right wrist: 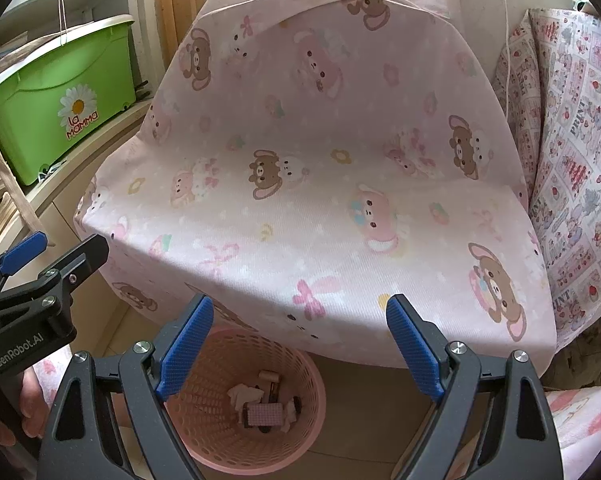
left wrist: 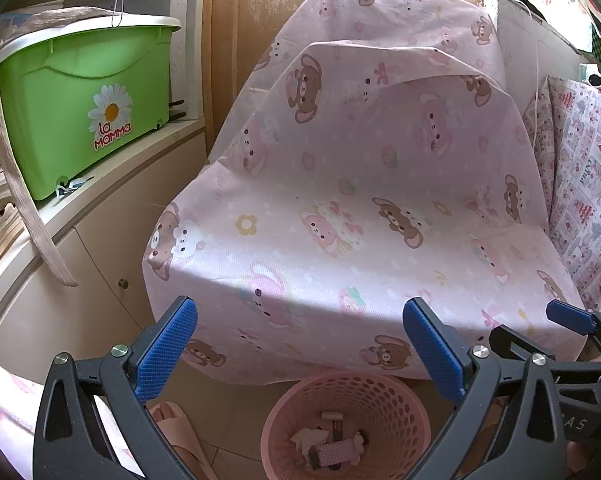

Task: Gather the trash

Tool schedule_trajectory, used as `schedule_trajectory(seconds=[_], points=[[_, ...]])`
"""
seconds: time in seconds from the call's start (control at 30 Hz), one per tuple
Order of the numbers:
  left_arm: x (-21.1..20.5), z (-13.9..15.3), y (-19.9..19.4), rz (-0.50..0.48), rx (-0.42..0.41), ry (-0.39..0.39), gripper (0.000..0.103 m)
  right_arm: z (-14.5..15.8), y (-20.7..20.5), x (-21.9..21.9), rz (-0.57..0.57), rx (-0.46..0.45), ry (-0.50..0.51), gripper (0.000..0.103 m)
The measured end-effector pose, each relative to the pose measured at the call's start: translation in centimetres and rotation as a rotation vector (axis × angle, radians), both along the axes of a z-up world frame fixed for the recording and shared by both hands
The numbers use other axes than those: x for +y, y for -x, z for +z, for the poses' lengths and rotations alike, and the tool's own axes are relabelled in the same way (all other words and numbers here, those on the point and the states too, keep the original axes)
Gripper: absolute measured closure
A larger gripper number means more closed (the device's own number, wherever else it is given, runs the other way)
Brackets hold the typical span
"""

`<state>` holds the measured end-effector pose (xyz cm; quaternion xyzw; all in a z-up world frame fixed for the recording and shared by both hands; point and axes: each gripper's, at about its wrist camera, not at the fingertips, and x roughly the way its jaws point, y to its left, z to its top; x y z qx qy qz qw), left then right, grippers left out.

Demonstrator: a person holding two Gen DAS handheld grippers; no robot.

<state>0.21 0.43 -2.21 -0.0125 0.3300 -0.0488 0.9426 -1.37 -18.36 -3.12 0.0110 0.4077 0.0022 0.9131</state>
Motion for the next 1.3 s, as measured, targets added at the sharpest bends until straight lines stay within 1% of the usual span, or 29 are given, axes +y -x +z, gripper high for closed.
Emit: schedule_trajectory(seconds=[0.17, 0.77, 1.3], points=[[-0.03, -0.08, -0.04, -0.007, 0.015, 0.009, 0.001, -0.01, 0.03, -0.04, -0.003, -0.001, 0.001, 0.013], [0.16, 0.06, 0.02, -0.006, 0.005, 0.009, 0.001, -0.1, -0.05, 0.03, -0.005, 0.005, -0.003, 0.013], [-0.08, -0.08, -0.06, -0.006, 0.014, -0.006, 0.001, -0.11, -0.09, -0.01, -0.005, 0.006, -0.002, 0.013]])
